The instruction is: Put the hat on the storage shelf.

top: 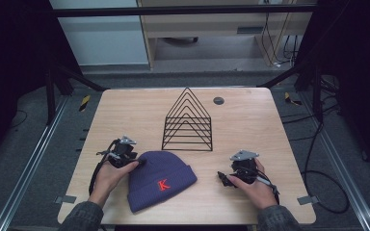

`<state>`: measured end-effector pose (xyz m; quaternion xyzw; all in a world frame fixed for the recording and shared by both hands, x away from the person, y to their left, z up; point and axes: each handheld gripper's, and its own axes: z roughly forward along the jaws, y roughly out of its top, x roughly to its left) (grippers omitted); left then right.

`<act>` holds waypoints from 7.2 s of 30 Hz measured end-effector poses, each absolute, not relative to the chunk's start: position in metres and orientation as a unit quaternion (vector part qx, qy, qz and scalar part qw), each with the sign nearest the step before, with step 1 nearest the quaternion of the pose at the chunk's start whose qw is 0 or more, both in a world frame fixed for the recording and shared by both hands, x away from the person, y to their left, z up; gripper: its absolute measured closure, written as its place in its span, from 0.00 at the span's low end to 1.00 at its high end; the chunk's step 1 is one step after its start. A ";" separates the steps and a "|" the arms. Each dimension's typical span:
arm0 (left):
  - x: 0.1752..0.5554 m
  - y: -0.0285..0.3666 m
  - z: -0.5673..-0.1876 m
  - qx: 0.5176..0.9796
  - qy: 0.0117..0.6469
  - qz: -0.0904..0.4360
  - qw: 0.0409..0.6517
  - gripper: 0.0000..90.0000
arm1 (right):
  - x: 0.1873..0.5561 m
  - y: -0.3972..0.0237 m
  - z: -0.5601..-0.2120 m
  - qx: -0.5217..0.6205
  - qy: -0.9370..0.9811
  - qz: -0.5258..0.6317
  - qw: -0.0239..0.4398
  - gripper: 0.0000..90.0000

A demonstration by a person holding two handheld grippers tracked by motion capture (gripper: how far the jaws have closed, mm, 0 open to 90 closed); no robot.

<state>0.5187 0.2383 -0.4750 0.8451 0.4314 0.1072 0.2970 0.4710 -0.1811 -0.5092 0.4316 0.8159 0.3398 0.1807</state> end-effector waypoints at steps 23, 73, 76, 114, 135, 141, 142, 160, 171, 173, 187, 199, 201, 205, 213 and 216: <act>0.516 0.232 -0.479 0.859 0.411 0.096 0.290 0.86 | 0.470 -0.181 -0.509 0.432 0.816 0.340 0.181 0.08; 0.448 0.206 -0.318 0.853 0.221 0.299 0.366 0.91 | 0.463 -0.175 -0.491 0.393 0.820 0.368 0.193 0.11; 0.450 0.211 -0.304 0.851 0.216 0.304 0.370 0.91 | 0.462 -0.171 -0.484 0.388 0.815 0.382 0.196 0.12; 0.461 0.198 -0.219 0.840 0.161 0.281 0.435 0.91 | 0.481 -0.075 -0.359 0.231 0.839 0.473 0.137 0.76; 0.536 0.164 -0.194 0.802 0.198 0.263 0.498 0.91 | 0.515 -0.126 -0.306 0.272 0.818 0.464 0.203 0.85; 0.559 0.147 -0.192 0.801 0.204 0.257 0.500 0.91 | 0.535 -0.145 -0.298 0.302 0.809 0.456 0.216 0.85; 0.566 0.140 -0.194 0.805 0.205 0.257 0.494 0.91 | 0.537 -0.147 -0.299 0.305 0.810 0.453 0.216 0.85; 0.599 0.114 -0.218 0.813 0.203 0.252 0.485 0.91 | 0.559 -0.158 -0.316 0.324 0.820 0.418 0.219 0.85; 0.607 0.117 -0.241 0.817 0.221 0.243 0.474 0.91 | 0.561 -0.154 -0.334 0.329 0.835 0.390 0.207 0.86; 0.607 0.117 -0.244 0.817 0.223 0.242 0.473 0.91 | 0.560 -0.151 -0.335 0.325 0.840 0.384 0.205 0.86; 0.602 0.124 -0.264 0.823 0.227 0.236 0.464 0.90 | 0.559 -0.145 -0.349 0.331 0.846 0.369 0.198 0.86; 0.599 0.131 -0.269 0.821 0.232 0.235 0.466 0.91 | 0.556 -0.142 -0.351 0.332 0.844 0.372 0.197 0.86; 0.599 0.132 -0.270 0.822 0.234 0.232 0.464 0.91 | 0.556 -0.141 -0.352 0.332 0.844 0.372 0.196 0.86; 0.599 0.130 -0.272 0.829 0.228 0.235 0.454 0.91 | 0.556 -0.142 -0.356 0.333 0.846 0.368 0.192 0.86; 0.598 0.128 -0.281 0.830 0.229 0.230 0.454 0.91 | 0.556 -0.143 -0.364 0.338 0.846 0.366 0.187 0.85; 0.598 0.130 -0.283 0.833 0.227 0.229 0.450 0.90 | 0.556 -0.144 -0.369 0.342 0.846 0.366 0.183 0.85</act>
